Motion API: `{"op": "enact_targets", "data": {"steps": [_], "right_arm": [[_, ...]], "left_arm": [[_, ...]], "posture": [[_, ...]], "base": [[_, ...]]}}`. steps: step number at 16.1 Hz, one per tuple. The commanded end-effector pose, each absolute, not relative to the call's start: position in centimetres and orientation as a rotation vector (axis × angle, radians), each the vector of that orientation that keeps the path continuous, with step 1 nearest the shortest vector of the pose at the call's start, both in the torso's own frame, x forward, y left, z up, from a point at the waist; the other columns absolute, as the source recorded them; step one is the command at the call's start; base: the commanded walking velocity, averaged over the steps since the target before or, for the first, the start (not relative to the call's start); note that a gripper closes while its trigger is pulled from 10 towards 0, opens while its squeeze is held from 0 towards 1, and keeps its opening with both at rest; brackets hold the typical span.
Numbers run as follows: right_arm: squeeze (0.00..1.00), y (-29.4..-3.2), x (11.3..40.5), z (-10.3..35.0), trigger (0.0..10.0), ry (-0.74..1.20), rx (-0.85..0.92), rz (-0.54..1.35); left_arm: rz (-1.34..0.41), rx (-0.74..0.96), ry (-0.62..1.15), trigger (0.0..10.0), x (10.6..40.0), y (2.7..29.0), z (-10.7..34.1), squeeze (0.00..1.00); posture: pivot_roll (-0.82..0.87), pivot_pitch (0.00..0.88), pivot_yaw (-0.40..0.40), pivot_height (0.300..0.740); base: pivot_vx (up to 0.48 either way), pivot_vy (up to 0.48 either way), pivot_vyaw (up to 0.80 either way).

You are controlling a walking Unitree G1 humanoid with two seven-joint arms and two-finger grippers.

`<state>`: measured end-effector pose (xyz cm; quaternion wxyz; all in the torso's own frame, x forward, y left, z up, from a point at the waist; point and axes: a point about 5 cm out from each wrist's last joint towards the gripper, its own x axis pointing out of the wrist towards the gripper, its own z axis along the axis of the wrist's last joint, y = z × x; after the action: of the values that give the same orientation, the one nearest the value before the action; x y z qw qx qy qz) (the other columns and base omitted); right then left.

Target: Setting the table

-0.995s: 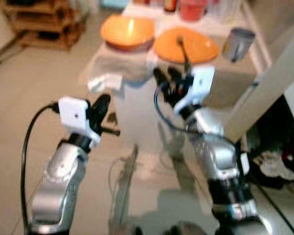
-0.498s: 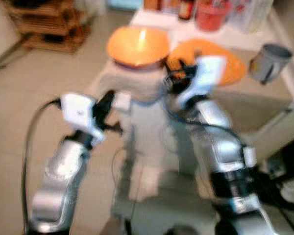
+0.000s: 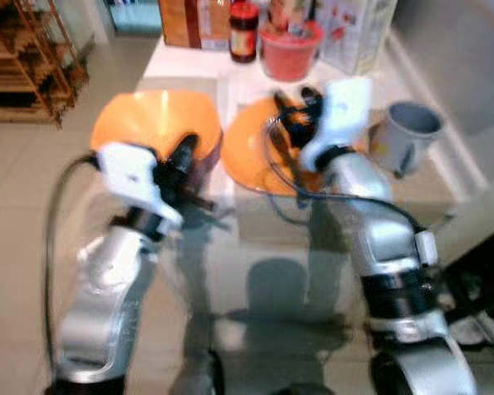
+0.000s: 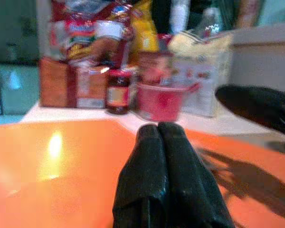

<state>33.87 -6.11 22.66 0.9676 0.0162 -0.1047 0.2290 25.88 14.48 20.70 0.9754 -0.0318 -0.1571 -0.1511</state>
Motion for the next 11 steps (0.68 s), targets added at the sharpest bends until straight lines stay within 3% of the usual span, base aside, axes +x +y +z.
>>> {"op": "enact_targets", "data": {"steps": [1, 5, 7, 8, 9, 11], "right_arm": [[1.0, -7.0, 34.3, 22.1, 10.0, -0.165, -0.006, 0.435], [1.0, -7.2, 35.0, 23.4, 10.0, -0.125, -0.055, 0.383], [1.0, -6.7, 35.1, 23.0, 10.0, -0.006, -0.082, 0.382], [0.7, -6.4, 35.2, 22.6, 10.0, 0.036, -0.114, 0.38], [0.0, -6.3, 35.5, 22.2, 10.0, 0.087, -0.129, 0.36], [0.0, -6.2, 35.9, 22.0, 10.0, 0.131, -0.112, 0.346]], "left_arm": [[-0.312, -0.064, -0.357, 10.0, 25.6, 14.2, 21.8, 0.0], [-0.338, -0.064, -0.388, 10.0, 25.3, 13.8, 22.9, 0.0], [-0.359, -0.062, -0.377, 10.0, 25.2, 13.4, 22.7, 0.0], [-0.366, -0.057, -0.372, 10.0, 25.2, 13.2, 22.6, 0.0], [-0.381, -0.042, -0.357, 10.0, 25.1, 13.0, 22.4, 0.0], [-0.391, -0.034, -0.345, 10.0, 25.1, 12.8, 22.2, 0.0]], "posture": [[-0.07, 0.122, 0.001, 0.74], [-0.08, 0.125, -0.003, 0.74], [-0.08, 0.126, -0.003, 0.74], [-0.08, 0.127, -0.003, 0.74], [-0.08, 0.129, -0.003, 0.74], [-0.08, 0.128, -0.006, 0.74]], "base": [[0.0, 0.0, 0.0], [0.0, 0.0, 0.0], [0.0, 0.0, 0.0], [0.0, 0.0, 0.0], [0.0, 0.0, 0.0], [0.0, 0.0, 0.0]]}}
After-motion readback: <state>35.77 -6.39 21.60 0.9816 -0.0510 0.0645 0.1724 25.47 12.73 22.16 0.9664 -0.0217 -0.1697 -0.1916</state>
